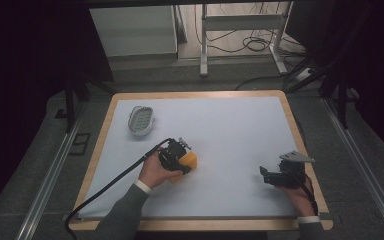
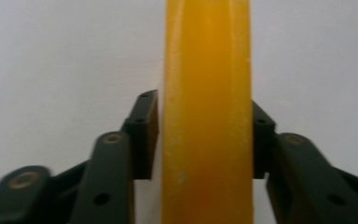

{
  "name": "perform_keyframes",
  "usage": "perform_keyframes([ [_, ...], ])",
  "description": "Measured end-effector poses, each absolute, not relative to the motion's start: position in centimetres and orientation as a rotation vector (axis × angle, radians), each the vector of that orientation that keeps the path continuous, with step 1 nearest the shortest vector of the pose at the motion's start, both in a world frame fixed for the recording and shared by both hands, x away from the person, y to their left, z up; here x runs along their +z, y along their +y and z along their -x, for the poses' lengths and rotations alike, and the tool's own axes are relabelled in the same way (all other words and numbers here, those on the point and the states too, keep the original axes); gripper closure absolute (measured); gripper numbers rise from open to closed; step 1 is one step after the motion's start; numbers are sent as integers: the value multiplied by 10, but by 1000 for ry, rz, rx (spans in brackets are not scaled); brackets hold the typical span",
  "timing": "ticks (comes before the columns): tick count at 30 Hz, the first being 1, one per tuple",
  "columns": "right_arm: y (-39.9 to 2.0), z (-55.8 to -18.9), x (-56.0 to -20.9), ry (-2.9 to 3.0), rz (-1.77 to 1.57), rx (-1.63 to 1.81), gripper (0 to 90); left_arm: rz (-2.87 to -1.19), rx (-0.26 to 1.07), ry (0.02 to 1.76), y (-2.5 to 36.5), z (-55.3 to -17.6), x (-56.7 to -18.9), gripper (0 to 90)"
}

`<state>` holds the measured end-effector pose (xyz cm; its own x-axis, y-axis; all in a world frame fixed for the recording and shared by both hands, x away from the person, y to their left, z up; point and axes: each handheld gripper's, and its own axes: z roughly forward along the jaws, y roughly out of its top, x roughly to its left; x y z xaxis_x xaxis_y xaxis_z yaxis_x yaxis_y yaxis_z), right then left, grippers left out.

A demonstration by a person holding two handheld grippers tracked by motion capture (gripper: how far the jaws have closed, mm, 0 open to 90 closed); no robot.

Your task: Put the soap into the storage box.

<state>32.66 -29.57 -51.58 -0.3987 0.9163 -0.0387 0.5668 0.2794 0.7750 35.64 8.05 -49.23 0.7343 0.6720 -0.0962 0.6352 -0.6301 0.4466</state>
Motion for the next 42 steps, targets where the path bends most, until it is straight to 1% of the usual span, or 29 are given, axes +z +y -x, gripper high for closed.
perform_keyframes([
  [10,-298,-326,-514,2059,-1337,957,63,-2479,138,978,86,-356,-487,611],
  [19,-304,-325,-509,2027,-1350,972,63,-2429,161,973,98,-355,-469,610],
  [42,-303,-325,-508,2029,-1355,971,63,-2354,248,1028,128,-363,-439,611],
])
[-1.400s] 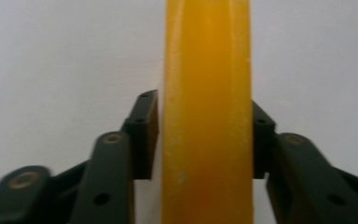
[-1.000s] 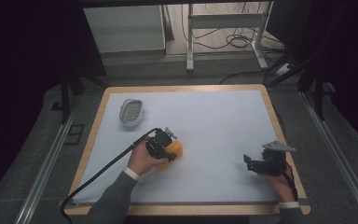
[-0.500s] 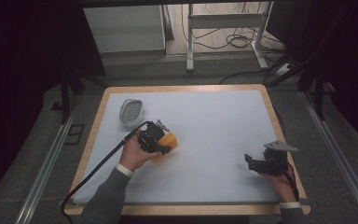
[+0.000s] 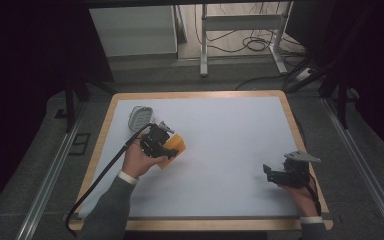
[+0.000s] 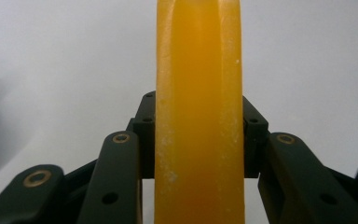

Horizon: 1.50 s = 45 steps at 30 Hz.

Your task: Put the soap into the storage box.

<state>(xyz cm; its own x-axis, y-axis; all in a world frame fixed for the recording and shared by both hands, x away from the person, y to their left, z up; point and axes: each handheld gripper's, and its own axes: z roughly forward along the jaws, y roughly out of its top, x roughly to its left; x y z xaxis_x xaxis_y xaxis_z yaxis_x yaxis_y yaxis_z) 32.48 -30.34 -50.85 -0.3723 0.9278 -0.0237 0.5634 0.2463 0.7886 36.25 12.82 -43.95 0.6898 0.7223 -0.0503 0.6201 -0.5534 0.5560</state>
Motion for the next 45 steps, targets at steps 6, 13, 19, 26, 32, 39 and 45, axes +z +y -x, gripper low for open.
perform_keyframes([
  [6,-302,-325,-509,2031,-1356,971,63,-2343,266,1030,132,-365,-431,611],
  [13,-304,-325,-508,2025,-1362,975,63,-2340,275,1035,136,-369,-424,611],
  [19,-304,-325,-508,2023,-1362,974,63,-2338,275,1047,141,-374,-422,611],
  [26,-304,-325,-508,2025,-1361,969,63,-2329,279,1064,147,-379,-420,611],
  [32,-304,-325,-508,2023,-1363,970,63,-2317,283,1091,154,-384,-417,611],
  [39,-304,-325,-508,2022,-1366,969,63,-2311,302,1111,162,-390,-412,611],
  [45,-304,-325,-508,2023,-1367,965,63,-2307,314,1118,163,-394,-408,611],
])
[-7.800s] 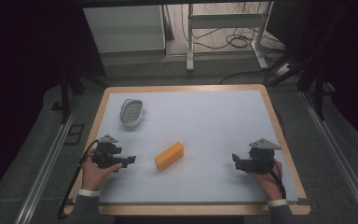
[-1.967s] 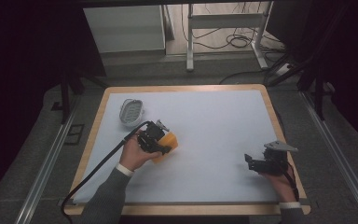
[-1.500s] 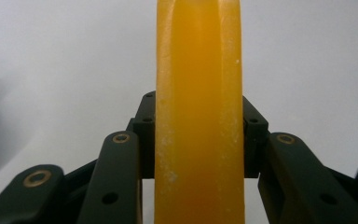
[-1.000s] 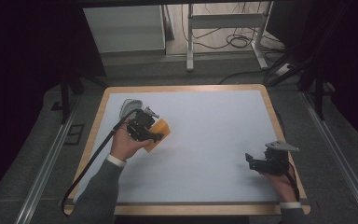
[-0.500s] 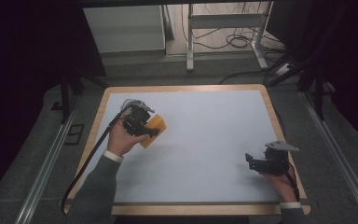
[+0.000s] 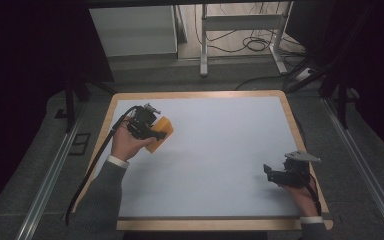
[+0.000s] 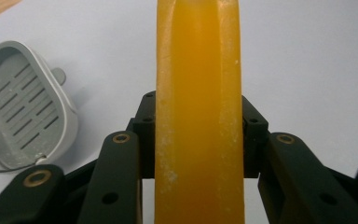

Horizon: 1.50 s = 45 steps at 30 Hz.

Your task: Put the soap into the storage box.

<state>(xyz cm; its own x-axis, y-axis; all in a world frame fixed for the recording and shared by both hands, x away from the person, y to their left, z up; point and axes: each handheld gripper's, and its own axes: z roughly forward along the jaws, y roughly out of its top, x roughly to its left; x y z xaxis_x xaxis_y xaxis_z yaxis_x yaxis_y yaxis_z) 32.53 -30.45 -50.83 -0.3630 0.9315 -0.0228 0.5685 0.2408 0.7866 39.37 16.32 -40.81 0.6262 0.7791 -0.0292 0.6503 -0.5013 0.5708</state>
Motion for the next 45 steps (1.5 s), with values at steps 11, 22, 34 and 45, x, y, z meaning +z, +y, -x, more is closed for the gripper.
perform_keyframes([
  [11,-306,-326,-509,2021,-1374,964,63,-2300,312,1136,168,-402,-405,611],
  [22,-306,-326,-510,2019,-1382,959,63,-2258,305,1193,177,-418,-404,611],
  [34,-308,-327,-510,2016,-1391,955,63,-2238,311,1258,187,-435,-404,611],
  [45,-309,-327,-510,2009,-1398,953,63,-2213,302,1304,194,-446,-412,611],
])
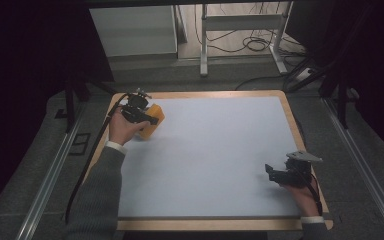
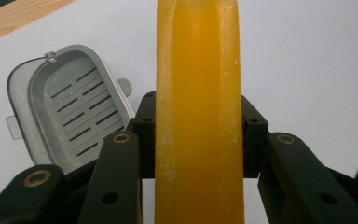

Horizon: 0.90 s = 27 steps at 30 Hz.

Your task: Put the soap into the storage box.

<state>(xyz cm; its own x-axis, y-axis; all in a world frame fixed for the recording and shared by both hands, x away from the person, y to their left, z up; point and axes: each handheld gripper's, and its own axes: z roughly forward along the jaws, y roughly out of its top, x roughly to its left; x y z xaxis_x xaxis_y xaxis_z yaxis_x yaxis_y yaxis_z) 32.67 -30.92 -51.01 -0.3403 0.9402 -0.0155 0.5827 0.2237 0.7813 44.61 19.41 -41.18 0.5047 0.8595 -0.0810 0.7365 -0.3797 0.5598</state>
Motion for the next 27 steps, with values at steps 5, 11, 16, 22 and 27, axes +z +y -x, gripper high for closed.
perform_keyframes([
  [5,-309,-327,-511,2008,-1398,952,63,-2191,291,1331,200,-453,-414,611],
  [11,-310,-327,-511,2012,-1398,949,63,-2158,286,1369,209,-460,-418,611],
  [16,-310,-327,-511,2009,-1401,949,63,-2139,272,1393,214,-465,-422,611],
  [22,-312,-326,-510,1987,-1397,953,65,-2122,271,1429,222,-471,-425,611],
  [27,-313,-327,-511,1991,-1406,951,65,-2112,269,1452,229,-476,-425,611],
])
